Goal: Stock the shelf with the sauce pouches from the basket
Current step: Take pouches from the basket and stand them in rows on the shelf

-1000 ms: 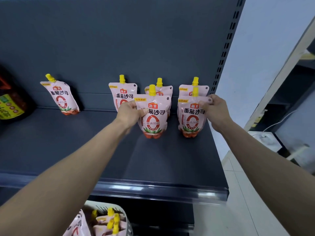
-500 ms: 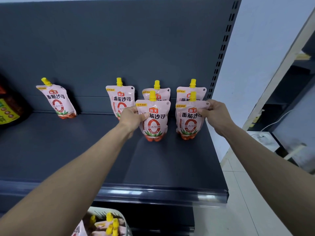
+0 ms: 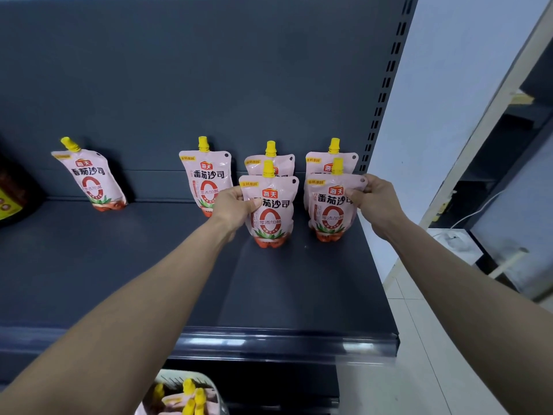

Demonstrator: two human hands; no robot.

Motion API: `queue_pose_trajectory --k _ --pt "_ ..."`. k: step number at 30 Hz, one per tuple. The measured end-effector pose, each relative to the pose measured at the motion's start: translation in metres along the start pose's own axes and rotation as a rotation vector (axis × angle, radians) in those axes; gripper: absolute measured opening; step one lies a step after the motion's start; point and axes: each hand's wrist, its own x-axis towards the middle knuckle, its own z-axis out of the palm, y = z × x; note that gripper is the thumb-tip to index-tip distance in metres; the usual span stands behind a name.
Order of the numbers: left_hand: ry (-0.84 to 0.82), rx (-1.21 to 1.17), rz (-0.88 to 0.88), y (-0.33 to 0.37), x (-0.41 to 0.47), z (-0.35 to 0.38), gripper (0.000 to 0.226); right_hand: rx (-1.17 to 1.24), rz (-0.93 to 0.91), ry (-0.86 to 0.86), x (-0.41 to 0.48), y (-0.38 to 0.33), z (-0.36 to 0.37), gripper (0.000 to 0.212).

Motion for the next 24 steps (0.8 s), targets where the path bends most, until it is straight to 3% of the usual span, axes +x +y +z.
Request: queue_pose_trajectory --k 18,24 --pt "-0.021 0.029 0.011 0.000 0.004 0.003 0.027 -0.023 0.021 0.030 -0.008 -0.005 0.000 0.028" --pt "0.002 0.086 0.030 -0.003 0.000 -0.002 0.022 -0.144 -0.021 0.205 -0.018 -0.006 -0.002 0.029"
